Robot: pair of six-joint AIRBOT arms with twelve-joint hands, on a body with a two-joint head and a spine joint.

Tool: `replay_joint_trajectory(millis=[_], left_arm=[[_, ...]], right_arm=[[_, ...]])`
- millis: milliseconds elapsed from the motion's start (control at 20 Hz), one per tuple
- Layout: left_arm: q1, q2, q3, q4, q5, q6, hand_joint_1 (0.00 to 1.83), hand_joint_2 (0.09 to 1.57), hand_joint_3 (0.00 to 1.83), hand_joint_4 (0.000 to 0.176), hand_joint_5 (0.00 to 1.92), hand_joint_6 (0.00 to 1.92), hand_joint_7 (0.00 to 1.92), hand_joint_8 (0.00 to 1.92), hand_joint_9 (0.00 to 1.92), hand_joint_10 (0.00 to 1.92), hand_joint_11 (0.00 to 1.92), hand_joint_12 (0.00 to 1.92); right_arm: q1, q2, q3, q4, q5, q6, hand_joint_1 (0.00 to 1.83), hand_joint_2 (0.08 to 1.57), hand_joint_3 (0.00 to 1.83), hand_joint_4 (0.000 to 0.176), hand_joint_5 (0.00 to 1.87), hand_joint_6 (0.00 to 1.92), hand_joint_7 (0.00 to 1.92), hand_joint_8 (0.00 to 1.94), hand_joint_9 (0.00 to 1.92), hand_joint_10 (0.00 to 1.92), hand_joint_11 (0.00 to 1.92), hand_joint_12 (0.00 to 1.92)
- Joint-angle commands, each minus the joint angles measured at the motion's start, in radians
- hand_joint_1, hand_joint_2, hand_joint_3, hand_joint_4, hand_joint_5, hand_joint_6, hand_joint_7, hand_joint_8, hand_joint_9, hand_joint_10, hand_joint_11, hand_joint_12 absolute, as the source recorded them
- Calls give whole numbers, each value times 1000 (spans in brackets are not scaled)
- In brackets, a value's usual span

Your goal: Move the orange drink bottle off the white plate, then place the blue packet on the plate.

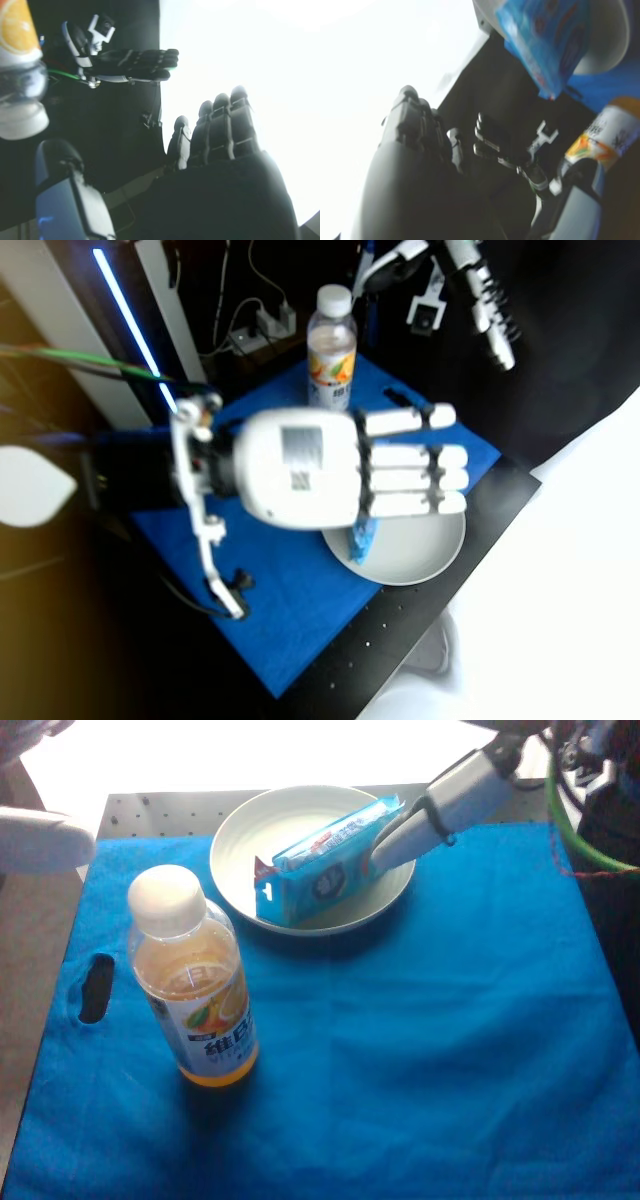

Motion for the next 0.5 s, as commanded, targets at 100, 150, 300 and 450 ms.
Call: replay_joint_trajectory(millis=[100,150,300,450], left_arm=[[-10,7,20,-72,-107,-8,469,714,4,176,0,0,0,0,0,0,0,0],[-10,11,24,-85,-109,-7,415,729,10,176,0,0,0,0,0,0,0,0],[-10,36,16,-132,-165,14,351,802,0,176,0,0,0,0,0,0,0,0],[-7,78,-15,-147,-204,43,484,785,0,176,0,0,0,0,0,0,0,0]], right_arm=[[19,51,-45,142,172,-65,905,621,0,176,0,0,0,0,0,0,0,414],[19,73,-58,157,202,-65,886,595,0,176,0,0,0,0,0,0,0,544],[17,151,-119,269,306,-151,847,641,5,176,0,0,6,1,39,5,0,722],[-8,207,-182,372,393,-241,863,672,2,176,0,0,2,0,39,1,0,586]])
